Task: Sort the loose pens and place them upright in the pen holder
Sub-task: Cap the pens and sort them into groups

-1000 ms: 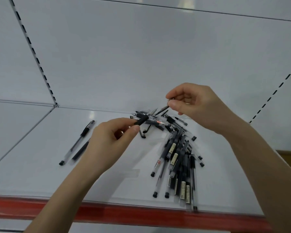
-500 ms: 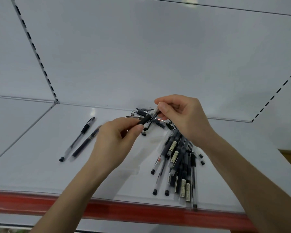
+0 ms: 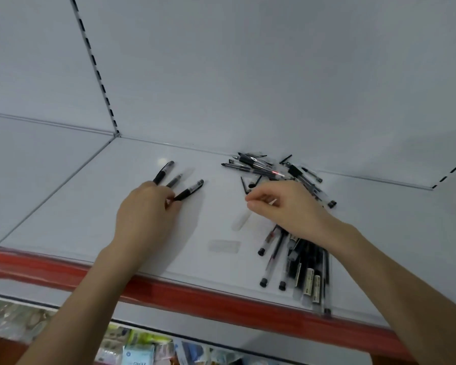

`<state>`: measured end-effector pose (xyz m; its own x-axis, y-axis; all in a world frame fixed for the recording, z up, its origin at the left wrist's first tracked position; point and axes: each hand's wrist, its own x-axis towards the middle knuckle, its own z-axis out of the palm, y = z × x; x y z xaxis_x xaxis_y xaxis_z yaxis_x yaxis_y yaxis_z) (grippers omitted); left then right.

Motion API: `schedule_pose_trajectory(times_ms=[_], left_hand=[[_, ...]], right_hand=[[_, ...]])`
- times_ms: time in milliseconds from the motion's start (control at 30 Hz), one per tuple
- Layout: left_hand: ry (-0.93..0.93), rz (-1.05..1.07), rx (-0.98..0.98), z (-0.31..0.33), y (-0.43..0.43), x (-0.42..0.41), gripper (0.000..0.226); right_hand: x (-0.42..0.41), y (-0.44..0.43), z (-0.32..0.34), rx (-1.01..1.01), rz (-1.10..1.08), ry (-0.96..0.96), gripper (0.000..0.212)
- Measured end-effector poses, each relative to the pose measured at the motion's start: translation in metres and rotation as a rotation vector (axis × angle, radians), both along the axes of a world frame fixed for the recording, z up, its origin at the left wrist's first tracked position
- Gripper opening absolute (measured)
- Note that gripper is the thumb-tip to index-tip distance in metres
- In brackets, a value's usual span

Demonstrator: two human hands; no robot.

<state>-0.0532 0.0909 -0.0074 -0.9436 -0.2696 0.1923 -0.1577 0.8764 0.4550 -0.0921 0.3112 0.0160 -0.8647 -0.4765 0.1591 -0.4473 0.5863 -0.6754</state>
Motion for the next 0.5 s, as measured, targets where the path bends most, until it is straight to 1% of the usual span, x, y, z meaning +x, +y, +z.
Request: schedule_pose_trajectory(times_ms=[67, 133, 200, 333, 433, 500], left_hand=[[0.008, 0.017, -0.018, 0.0, -0.002, 0.002, 0.022], [0.025, 0.005, -0.024, 0.002, 0.0, 0.004, 0.028], [0.069, -0.052, -0.015, 0.003, 0.007, 0.006, 0.027], [0.136, -0.193, 0.05, 0.003, 0.025, 0.012, 0.023], [0.15, -0.283, 0.105, 0.003, 0.03, 0.015, 0.018], [0.157, -0.303, 0.132, 0.003, 0.031, 0.017, 0.015]], right_hand=[[0.0, 0.001, -0.003, 0.054, 0.024, 0.037, 0.011], [-0.006, 0.005, -0.002, 0.051, -0.008, 0.081, 0.011], [-0.016, 0.01, 0.002, 0.058, -0.06, 0.113, 0.01], [-0.036, 0.004, 0.006, 0.162, -0.134, 0.143, 0.012], [-0.046, -0.01, 0.004, 0.306, -0.135, 0.163, 0.023], [-0.049, -0.015, 0.0, 0.414, -0.127, 0.184, 0.029]])
